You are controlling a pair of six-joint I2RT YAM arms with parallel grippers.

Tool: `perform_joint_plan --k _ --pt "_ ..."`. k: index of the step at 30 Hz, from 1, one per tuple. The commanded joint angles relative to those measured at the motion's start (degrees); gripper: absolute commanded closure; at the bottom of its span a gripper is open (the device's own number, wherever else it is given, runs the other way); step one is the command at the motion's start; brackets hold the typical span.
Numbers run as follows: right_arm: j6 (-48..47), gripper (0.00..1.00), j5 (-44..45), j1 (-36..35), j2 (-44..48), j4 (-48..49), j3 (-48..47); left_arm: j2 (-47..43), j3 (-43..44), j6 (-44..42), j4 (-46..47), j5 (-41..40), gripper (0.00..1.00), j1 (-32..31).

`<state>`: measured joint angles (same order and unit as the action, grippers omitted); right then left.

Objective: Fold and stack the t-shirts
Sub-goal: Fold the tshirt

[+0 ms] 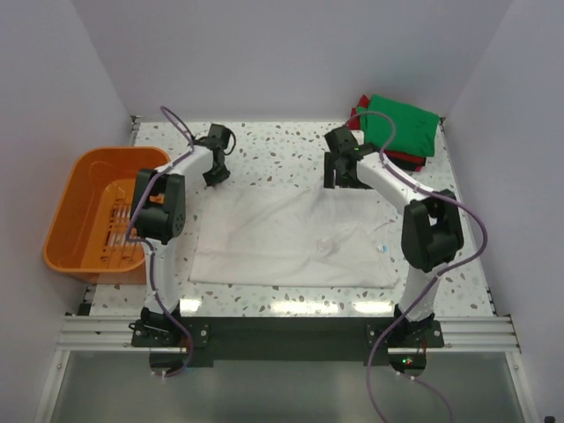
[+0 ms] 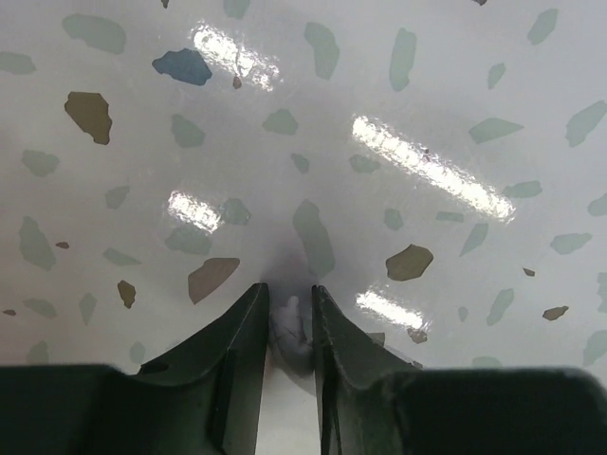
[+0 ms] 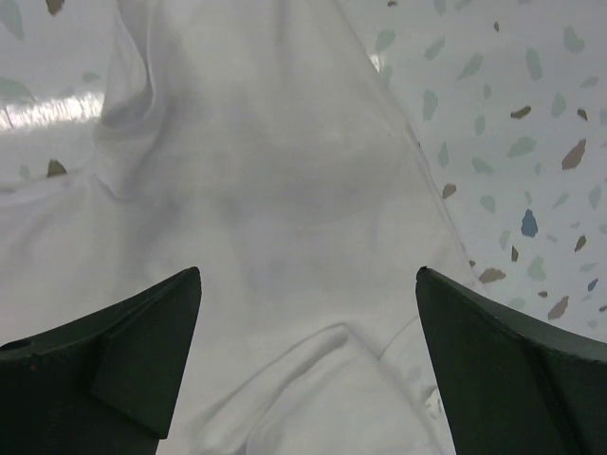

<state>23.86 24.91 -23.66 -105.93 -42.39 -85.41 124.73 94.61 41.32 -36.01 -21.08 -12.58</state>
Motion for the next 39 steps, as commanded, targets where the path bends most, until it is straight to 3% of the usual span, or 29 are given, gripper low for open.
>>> perform_joint_plan --k 1,4,7,13,20,28,39 --pt "-0.39 0.01 3.31 0.72 -4.71 -0.06 -9.74 0.7 -2.4 -1.77 1.64 1.92 0.71 0.36" --pt "0.75 0.01 4.01 1.25 -10.51 -0.58 -17.21 -0.45 -4.51 -1.77 2.26 2.71 0.78 0.36" --pt "2.24 0.01 4.01 1.6 -17.01 -3.38 -25.56 -1.33 -6.1 -2.47 2.87 2.8 1.0 0.36" --pt "4.79 0.01 4.36 1.86 -27.04 -3.49 -35.25 -6.24 -10.22 -6.51 8.76 2.98 1.0 0.27" --pt "5.24 0.01 3.66 2.21 -33.28 5.12 -39.13 -12.31 -13.04 -8.62 12.98 5.08 1.0 0.19" --pt "4.62 0.07 5.15 2.3 -38.3 4.6 -41.51 -13.54 -14.63 -11.17 15.18 6.49 1.0 0.27" --pt "5.5 0.61 8.93 2.3 -29.08 7.15 -27.8 -14.95 -15.94 -11.7 15.88 7.02 1.0 0.27"
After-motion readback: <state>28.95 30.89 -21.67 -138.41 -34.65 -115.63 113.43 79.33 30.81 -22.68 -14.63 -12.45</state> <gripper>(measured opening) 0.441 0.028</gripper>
